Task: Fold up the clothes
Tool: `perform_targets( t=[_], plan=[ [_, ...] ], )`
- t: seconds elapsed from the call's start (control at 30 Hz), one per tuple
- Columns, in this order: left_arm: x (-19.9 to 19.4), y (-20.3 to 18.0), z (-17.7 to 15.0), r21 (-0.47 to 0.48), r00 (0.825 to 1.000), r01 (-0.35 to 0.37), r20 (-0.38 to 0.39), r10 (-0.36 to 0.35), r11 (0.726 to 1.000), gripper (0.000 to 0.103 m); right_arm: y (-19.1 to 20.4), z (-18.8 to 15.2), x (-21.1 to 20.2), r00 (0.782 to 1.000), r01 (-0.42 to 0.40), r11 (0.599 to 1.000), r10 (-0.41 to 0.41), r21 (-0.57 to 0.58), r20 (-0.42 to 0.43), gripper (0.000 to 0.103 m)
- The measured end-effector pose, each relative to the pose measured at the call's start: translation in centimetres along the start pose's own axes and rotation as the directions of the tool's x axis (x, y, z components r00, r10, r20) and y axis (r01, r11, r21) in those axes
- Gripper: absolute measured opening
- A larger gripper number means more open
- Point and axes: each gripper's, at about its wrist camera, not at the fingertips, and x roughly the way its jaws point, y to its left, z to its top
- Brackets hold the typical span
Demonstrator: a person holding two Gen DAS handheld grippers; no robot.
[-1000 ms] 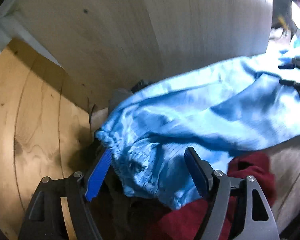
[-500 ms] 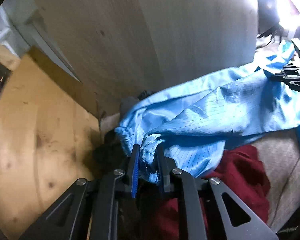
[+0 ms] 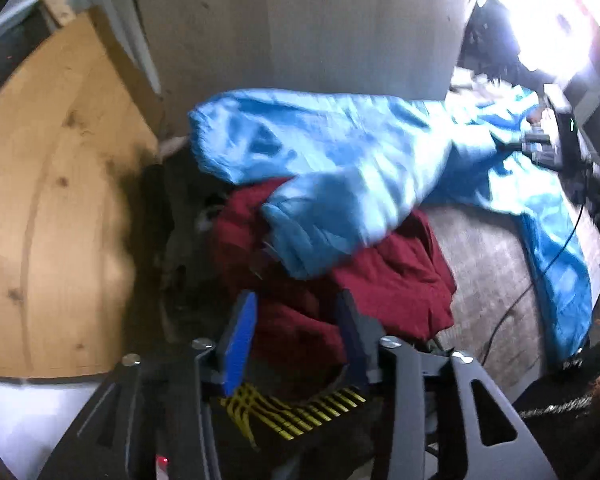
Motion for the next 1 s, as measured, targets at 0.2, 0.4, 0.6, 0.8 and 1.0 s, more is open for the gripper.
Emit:
perform_targets(
  t=[0.2, 0.4, 0.6, 0.8, 1.0],
  plan=[
    [2.4, -0.3, 4.9, 0.034, 1.0, 0.017, -0.02, -0.016, 0.999, 0.055, 1.2, -1.0, 1.3, 0.999, -0.024, 1.0, 0.024, -0.008, -0.042, 0.001],
    [9.8, -3.9, 5.9, 0.228, 0.977, -0.071, -0.182, 0.114, 0.971, 0.064, 1.6, -1.1, 1.9, 0.998, -0.039, 0.999, 0.038, -0.011, -0.049, 0.002],
    [9.5, -4.9, 5.3, 0.247, 0.987, -0.066, -0.128, 0.1, 0.967, 0.013, 1.1, -1.4, 1.8, 0.999, -0.032, 0.999, 0.032, 0.018, -0.042, 0.002],
    [4.4, -3.2, 6.6, 0.17, 0.999, -0.037, -0.008, 0.039, 0.985, 0.001, 0.8, -0.8, 1.6, 1.0, 0.006, 0.999, -0.005, 0.032, -0.017, 0.002],
    [3.8, -0.5, 10.2, 0.149, 0.992, -0.123, 0.05, 0.117, 0.981, 0.001, -0.6, 2.0, 1.3, 0.996, 0.064, 0.995, -0.069, 0.077, 0.058, 0.001]
  ],
)
